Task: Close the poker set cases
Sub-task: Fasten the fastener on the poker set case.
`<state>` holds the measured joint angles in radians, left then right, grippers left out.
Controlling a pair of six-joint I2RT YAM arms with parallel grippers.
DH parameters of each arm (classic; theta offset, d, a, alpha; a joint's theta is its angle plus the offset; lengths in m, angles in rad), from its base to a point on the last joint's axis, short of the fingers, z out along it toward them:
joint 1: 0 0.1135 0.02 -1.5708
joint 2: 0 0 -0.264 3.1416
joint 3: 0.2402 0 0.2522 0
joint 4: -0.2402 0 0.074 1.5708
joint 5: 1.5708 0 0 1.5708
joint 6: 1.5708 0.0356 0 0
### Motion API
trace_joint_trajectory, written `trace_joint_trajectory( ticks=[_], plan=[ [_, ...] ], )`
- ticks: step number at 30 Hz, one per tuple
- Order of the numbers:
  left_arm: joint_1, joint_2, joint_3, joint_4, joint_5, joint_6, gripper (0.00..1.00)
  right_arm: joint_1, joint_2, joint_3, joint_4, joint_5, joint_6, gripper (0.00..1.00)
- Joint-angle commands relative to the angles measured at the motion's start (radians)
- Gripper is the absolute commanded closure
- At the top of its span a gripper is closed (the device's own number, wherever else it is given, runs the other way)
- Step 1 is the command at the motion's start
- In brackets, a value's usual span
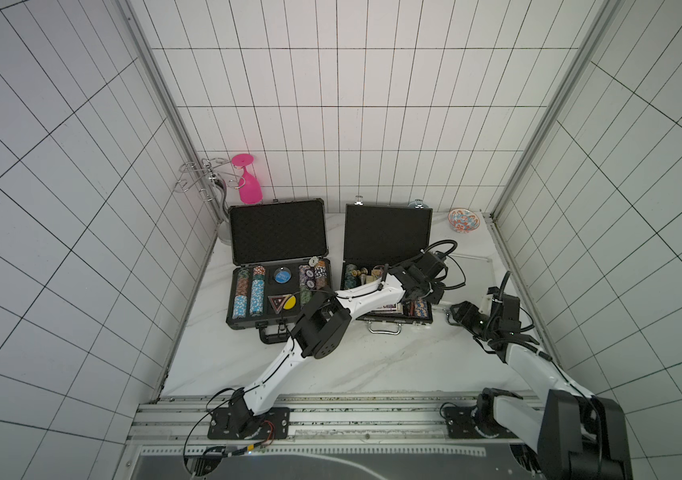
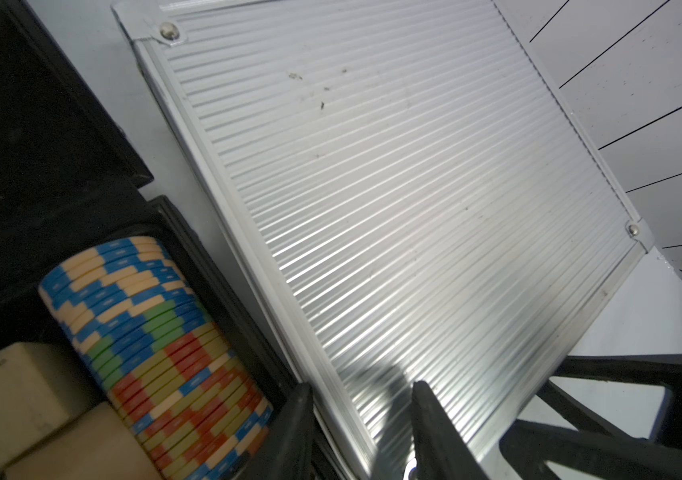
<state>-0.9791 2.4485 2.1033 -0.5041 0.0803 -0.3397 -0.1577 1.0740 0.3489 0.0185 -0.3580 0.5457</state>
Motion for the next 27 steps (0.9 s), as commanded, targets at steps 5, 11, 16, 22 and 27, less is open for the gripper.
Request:
trace_joint_trajectory(
  ticks=[5,11,16,22,27],
  plan=[
    [0.005,0.047,-0.055,-0.131,-0.034,0.01,0.6,-0.016,-0.009,0.085,-0.002,-0.003,0.014,0.39],
    [0.006,0.048,-0.057,-0.131,-0.03,0.008,0.6,-0.019,-0.006,0.089,0.024,-0.007,0.032,0.39],
    [0.008,0.047,-0.062,-0.131,-0.029,0.007,0.61,-0.018,-0.008,0.093,0.05,-0.022,0.049,0.39],
    [0.008,0.048,-0.065,-0.132,-0.025,0.003,0.61,-0.019,-0.007,0.089,0.098,-0.018,0.081,0.39],
    [0.009,0.047,-0.065,-0.133,-0.02,0.004,0.67,-0.021,-0.006,0.097,0.105,0.0,0.083,0.39]
  ],
)
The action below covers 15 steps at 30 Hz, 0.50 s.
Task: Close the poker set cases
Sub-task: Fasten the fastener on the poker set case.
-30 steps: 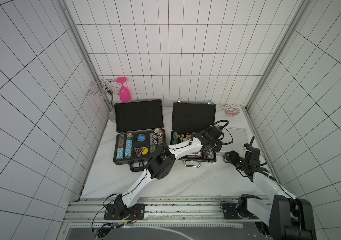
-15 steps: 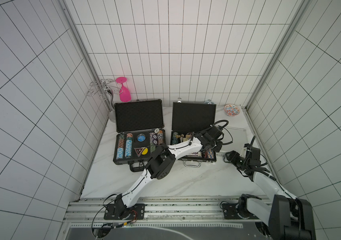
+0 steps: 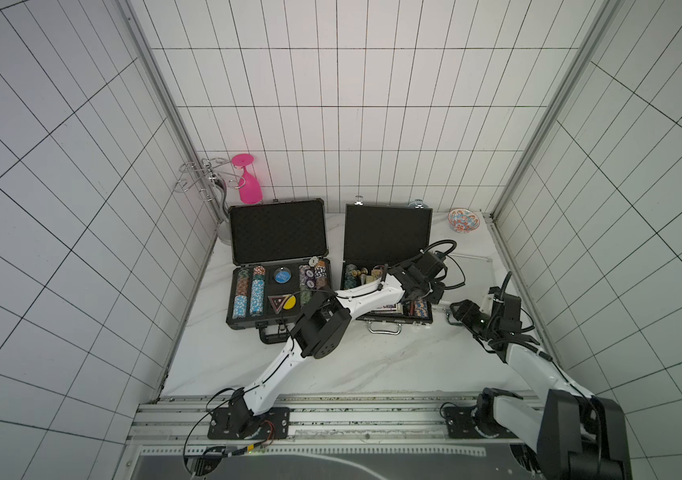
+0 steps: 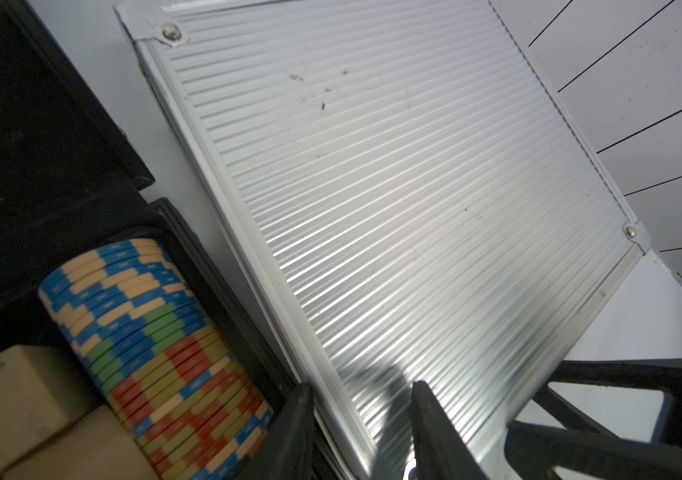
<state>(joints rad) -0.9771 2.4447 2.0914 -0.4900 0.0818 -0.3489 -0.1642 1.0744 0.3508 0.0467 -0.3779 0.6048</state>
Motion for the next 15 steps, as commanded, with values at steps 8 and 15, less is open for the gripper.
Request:
trace_joint_trajectory(
  ticks=[8,15],
  plan=[
    [0.005,0.036,-0.065,-0.15,-0.013,0.003,0.66,-0.018,-0.031,0.087,0.017,0.057,-0.002,0.39],
    [-0.008,0.047,-0.044,-0.179,-0.042,0.01,0.51,-0.042,-0.035,0.089,0.011,0.049,-0.014,0.39]
  ],
)
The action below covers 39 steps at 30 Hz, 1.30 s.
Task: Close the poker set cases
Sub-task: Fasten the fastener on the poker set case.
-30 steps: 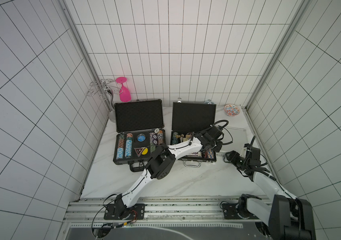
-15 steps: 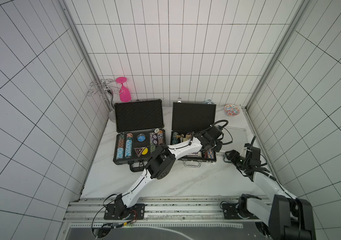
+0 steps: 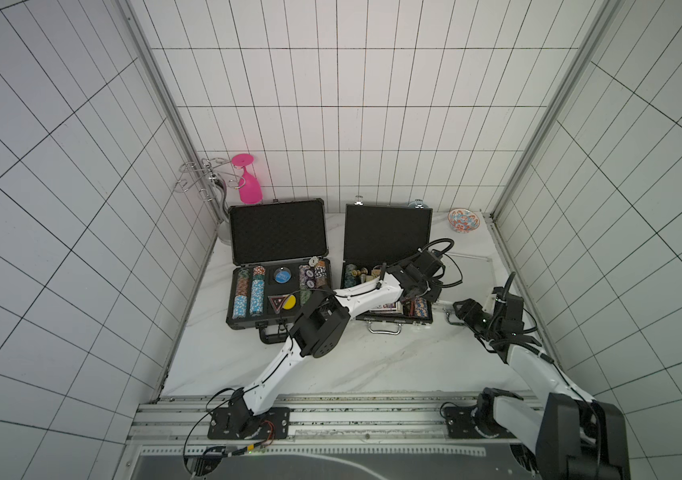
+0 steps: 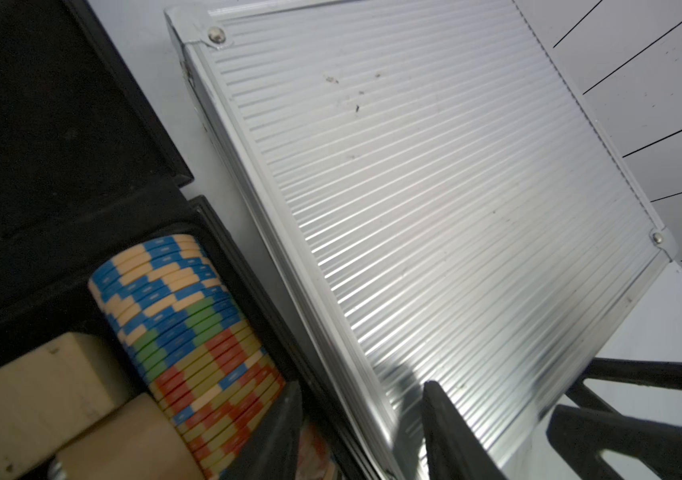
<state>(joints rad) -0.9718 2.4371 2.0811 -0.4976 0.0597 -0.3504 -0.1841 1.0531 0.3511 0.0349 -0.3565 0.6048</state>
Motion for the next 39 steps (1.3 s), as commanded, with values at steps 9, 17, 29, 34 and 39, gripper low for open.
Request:
trace_joint_trajectory(
  ticks=[9,17,29,34,39],
  plan=[
    [-0.019,0.066,-0.045,-0.187,-0.04,0.016,0.55,-0.03,0.007,0.106,0.026,0.004,-0.028,0.39],
    [-0.021,0.066,-0.047,-0.185,-0.05,0.014,0.59,-0.03,0.025,0.147,0.035,-0.016,-0.023,0.39],
    [-0.021,0.064,-0.066,-0.19,-0.063,0.014,0.67,-0.029,0.019,0.168,0.055,-0.009,-0.009,0.39],
    [-0.021,0.072,-0.071,-0.2,-0.062,0.013,0.7,-0.03,0.018,0.162,0.068,-0.025,-0.015,0.39],
    [-0.021,0.064,-0.082,-0.195,-0.063,0.008,0.7,-0.031,0.016,0.123,0.124,-0.064,0.009,0.39]
  ],
)
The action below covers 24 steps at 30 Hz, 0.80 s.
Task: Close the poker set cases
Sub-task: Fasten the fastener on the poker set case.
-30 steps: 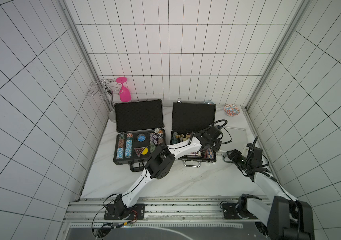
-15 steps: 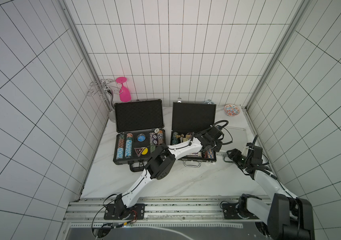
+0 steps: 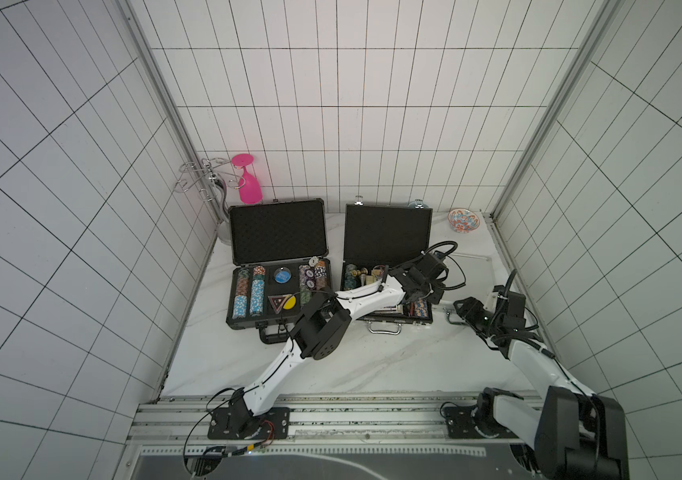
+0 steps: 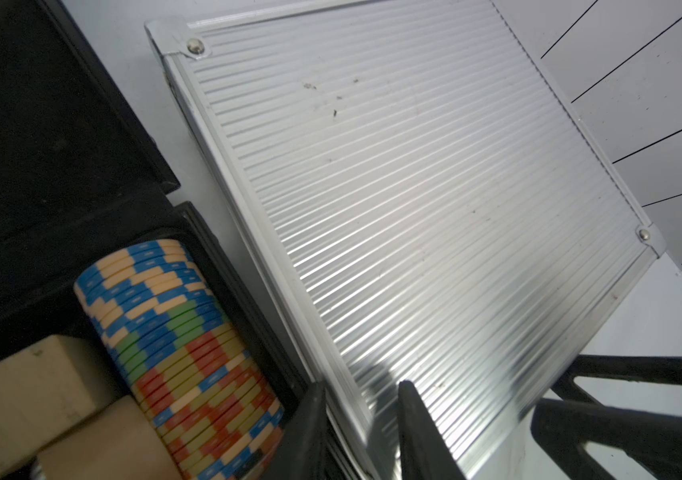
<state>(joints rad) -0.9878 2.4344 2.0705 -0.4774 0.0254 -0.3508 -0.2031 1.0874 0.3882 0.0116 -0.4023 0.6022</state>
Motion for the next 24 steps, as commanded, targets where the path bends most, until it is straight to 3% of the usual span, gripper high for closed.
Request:
trace_joint_trajectory(
  ticks=[1,15,24],
  plan=[
    [-0.005,0.067,-0.071,-0.216,-0.03,0.009,0.7,-0.01,-0.022,0.079,0.156,-0.024,0.019,0.39],
    [0.001,0.064,-0.063,-0.216,-0.029,0.004,0.7,-0.009,-0.05,0.057,0.155,-0.035,0.014,0.39],
    [0.006,0.063,-0.06,-0.217,-0.026,0.003,0.7,-0.009,-0.088,0.07,-0.029,0.035,0.001,0.41]
  ],
)
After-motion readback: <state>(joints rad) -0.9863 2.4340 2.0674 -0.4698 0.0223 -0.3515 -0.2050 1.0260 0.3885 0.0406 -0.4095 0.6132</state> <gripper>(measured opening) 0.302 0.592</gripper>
